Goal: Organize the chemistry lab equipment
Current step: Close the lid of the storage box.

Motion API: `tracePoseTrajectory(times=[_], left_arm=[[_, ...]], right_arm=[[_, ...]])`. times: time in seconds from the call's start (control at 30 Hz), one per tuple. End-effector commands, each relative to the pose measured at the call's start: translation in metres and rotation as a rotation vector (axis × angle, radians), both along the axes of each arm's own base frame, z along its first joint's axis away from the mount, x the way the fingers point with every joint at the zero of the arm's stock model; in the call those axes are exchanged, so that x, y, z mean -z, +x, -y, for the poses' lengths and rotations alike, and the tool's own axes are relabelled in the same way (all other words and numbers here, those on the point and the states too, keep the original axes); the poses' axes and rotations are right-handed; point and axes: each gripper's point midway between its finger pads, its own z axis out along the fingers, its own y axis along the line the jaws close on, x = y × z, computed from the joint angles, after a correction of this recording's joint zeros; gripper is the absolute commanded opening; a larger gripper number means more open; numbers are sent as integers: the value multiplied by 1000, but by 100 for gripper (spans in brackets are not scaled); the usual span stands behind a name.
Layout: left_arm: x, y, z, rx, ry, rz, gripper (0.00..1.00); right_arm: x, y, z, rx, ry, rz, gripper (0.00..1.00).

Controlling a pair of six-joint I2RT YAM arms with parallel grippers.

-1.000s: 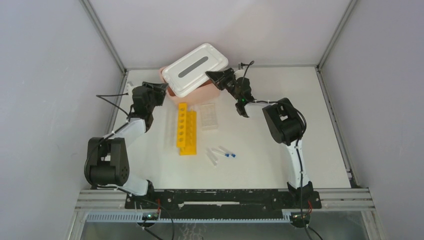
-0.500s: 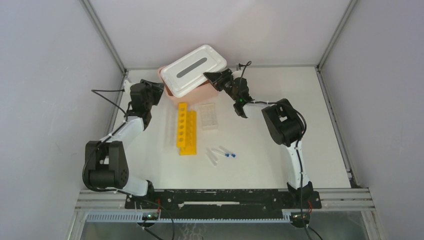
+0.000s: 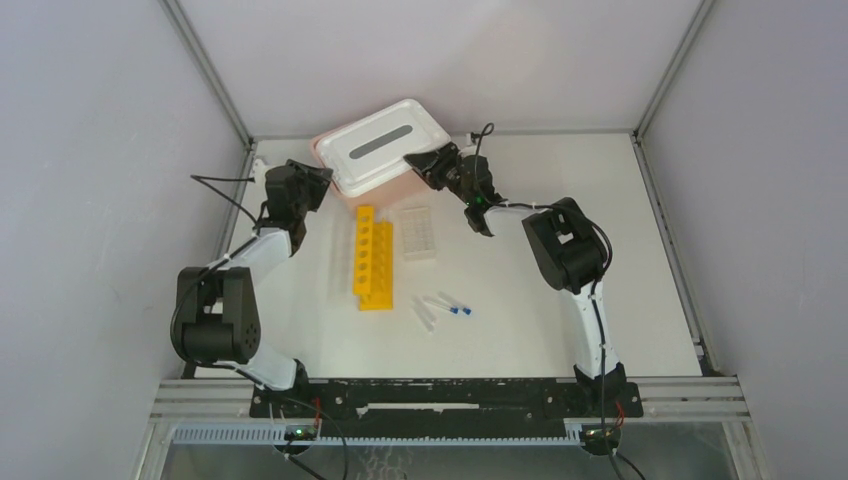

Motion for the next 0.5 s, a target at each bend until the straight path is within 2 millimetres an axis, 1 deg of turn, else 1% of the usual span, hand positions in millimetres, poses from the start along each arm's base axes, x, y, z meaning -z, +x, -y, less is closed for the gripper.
tracePoseTrajectory(times=[0.0,0.1,0.2,0.3,0.37,0.47], left_arm=[[-46,18,-1,14,12,128,58],[-49,20,-1,16,9,134,58],[-51,21,0,19,8,139,58],[-52,22,1,23,6,141,58],[-51,22,1,22,7,137,58],[-49,22,1,22,7,134,58]], right_arm=[[-9,-12,-9,-53,-59,33,42],[-6,-12,-9,-59,-55,28,48],[-6,-12,-10,-64,-64,26,49],[-1,-13,-11,-70,-87,13,50],[3,-16,-10,-70,-109,8,52],[3,-19,-9,-73,-127,10,52]])
